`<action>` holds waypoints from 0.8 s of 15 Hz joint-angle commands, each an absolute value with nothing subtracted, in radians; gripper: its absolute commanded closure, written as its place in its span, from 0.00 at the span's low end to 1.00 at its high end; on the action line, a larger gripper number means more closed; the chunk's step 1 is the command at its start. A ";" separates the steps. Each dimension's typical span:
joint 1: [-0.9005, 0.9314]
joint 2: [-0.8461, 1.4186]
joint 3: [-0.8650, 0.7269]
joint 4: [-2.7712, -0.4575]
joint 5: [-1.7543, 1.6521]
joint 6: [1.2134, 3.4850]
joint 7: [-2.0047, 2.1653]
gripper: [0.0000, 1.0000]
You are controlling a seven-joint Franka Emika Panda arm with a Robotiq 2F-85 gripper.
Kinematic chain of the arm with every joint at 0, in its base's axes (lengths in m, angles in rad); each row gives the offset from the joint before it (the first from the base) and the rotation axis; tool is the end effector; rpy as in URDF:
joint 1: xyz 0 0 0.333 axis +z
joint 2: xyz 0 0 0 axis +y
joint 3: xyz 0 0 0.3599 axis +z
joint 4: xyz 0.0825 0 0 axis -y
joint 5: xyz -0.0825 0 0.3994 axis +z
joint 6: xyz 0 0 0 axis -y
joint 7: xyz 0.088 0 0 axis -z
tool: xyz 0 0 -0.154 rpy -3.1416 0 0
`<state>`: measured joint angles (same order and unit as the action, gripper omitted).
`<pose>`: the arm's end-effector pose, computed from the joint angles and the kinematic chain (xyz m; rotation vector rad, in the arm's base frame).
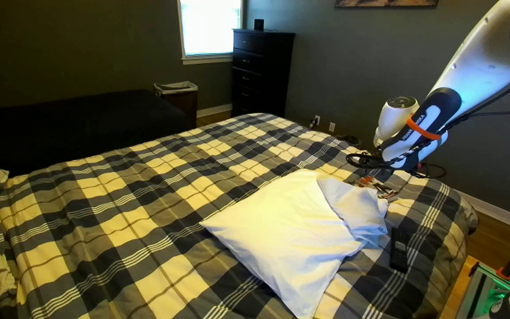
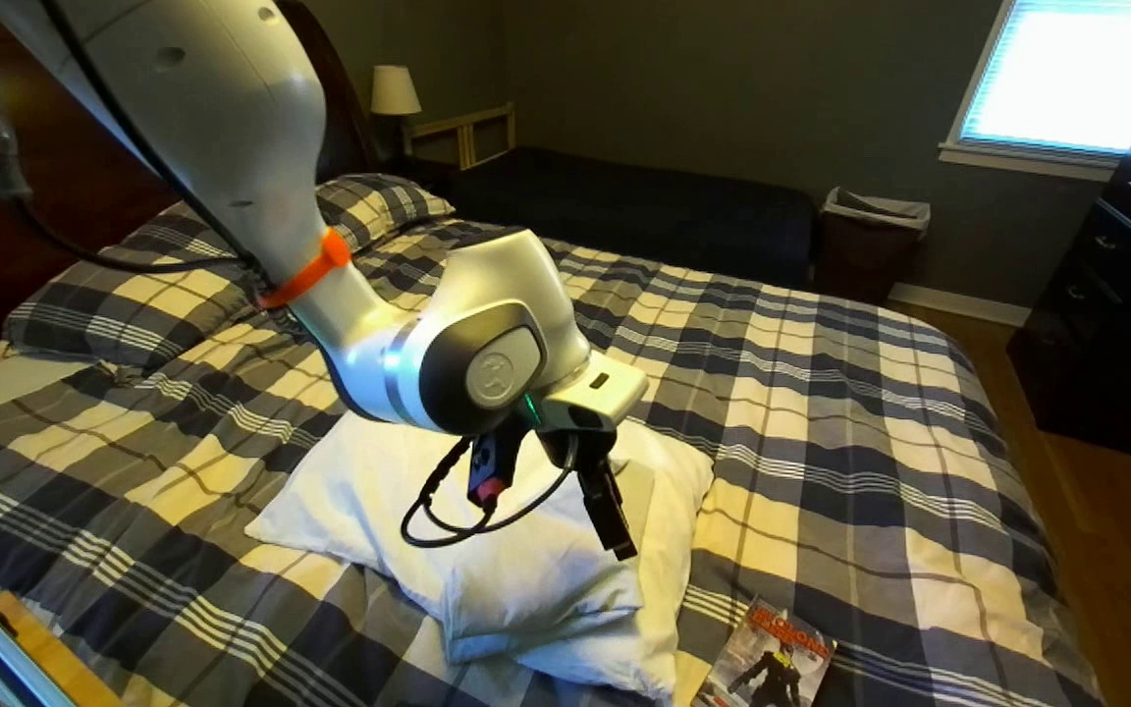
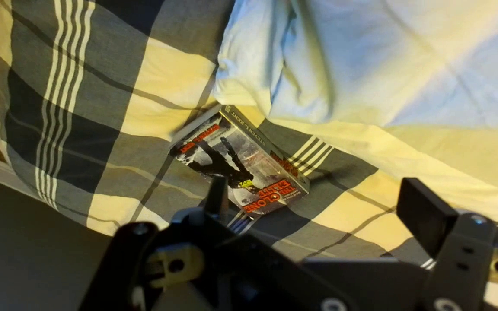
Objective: Fold the pillowcase into a triangle.
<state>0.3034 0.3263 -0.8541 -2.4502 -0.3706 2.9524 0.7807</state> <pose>0.4627 -0.2745 0.2216 2.5035 -1.2301 0.3951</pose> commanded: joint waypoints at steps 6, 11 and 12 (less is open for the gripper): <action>0.340 0.014 -0.920 -2.576 -0.494 2.935 0.620 0.00; 0.346 -0.126 -0.915 -2.609 -0.466 2.818 0.546 0.00; 0.347 -0.153 -0.915 -2.615 -0.460 2.788 0.536 0.00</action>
<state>0.3454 -0.0345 -0.9149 -2.5735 -0.4758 2.8734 0.5870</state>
